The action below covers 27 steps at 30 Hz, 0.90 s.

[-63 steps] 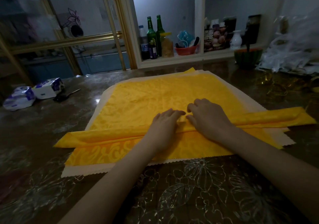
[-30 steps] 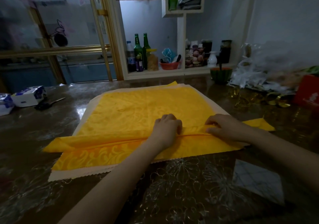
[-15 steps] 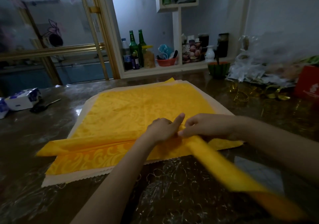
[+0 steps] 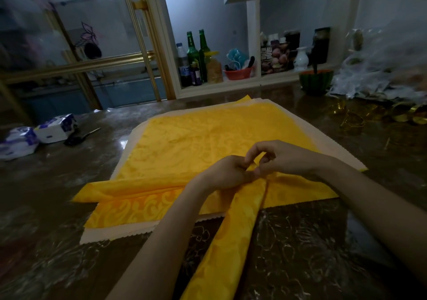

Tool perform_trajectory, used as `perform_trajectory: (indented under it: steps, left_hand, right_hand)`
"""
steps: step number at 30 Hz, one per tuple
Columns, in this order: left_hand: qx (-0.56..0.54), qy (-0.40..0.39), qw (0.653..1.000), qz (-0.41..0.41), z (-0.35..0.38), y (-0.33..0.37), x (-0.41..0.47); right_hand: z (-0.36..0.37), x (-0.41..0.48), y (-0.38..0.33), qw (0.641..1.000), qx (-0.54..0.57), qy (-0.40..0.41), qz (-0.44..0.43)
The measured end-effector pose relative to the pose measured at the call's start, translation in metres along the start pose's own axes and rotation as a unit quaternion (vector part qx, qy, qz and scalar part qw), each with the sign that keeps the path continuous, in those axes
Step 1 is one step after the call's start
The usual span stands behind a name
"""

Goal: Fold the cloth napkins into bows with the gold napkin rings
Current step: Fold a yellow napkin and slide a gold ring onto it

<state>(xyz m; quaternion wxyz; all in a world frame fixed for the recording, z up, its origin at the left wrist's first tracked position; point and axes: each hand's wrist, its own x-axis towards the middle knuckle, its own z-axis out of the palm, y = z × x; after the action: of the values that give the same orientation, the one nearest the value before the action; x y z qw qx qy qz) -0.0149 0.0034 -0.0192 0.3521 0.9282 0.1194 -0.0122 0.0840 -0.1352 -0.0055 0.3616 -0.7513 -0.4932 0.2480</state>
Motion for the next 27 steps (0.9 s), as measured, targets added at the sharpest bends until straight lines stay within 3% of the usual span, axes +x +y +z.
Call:
perform_trajectory:
  steps: [4, 7, 13, 22, 27]
  left_hand:
    - [-0.135, 0.093, 0.986, -0.014, -0.025, -0.007, -0.011]
    - [-0.050, 0.145, 0.988, -0.028, -0.034, -0.022, -0.014]
    - [0.058, 0.110, 0.988, -0.096, -0.045, -0.026, -0.022]
    - [0.141, 0.130, 0.964, -0.186, -0.048, -0.034, -0.022]
    - [0.217, 0.158, 0.920, -0.287, -0.055, -0.033, -0.029]
  right_hand:
    - [0.000, 0.000, 0.009, 0.998, -0.049, -0.023, -0.023]
    - [0.006, -0.001, 0.009, 0.992, -0.112, -0.025, -0.049]
    - [0.020, 0.001, 0.013, 0.977, -0.205, 0.032, -0.052]
    - [-0.002, 0.026, 0.008, 0.924, -0.376, 0.066, -0.002]
    - [0.007, 0.019, 0.010, 0.913, -0.386, 0.123, -0.047]
